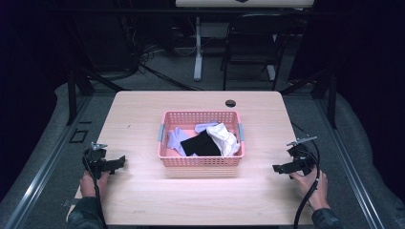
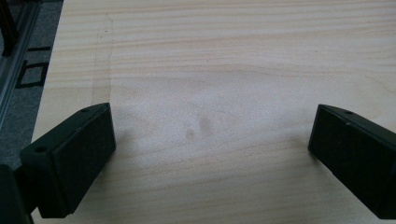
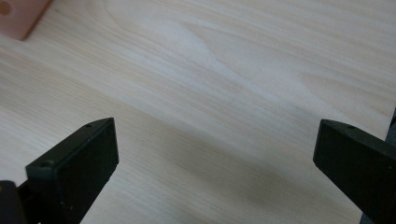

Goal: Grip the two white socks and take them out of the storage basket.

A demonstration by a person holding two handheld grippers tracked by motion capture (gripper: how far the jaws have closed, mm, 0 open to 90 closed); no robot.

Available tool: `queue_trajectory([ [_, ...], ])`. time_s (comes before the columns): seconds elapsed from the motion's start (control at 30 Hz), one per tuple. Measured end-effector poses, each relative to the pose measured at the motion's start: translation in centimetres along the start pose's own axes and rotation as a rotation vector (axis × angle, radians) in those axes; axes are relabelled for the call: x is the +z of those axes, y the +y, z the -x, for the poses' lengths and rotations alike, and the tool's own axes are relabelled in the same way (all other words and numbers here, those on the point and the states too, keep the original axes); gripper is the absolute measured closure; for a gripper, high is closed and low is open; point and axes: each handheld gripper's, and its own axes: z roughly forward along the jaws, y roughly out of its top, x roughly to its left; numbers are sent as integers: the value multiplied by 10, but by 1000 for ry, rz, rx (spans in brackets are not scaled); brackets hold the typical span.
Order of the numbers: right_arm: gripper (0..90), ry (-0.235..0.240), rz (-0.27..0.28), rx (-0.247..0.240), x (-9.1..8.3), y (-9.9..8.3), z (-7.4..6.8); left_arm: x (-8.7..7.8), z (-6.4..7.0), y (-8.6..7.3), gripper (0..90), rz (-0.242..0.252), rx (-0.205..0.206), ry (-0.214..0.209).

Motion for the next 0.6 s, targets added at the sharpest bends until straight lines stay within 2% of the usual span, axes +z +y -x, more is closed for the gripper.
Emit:
queue_trajectory([
  [0.13, 0, 10, 32, -25, -13, 9, -9, 0, 0, 0, 5, 0, -1, 0],
  [0.3, 0, 16, 43, -50, -22, 17, -17, 0, 0, 0, 5, 0, -1, 0],
  [0.6, 0, 42, 61, -87, -33, 32, -32, 0, 0, 0, 5, 0, -1, 0],
])
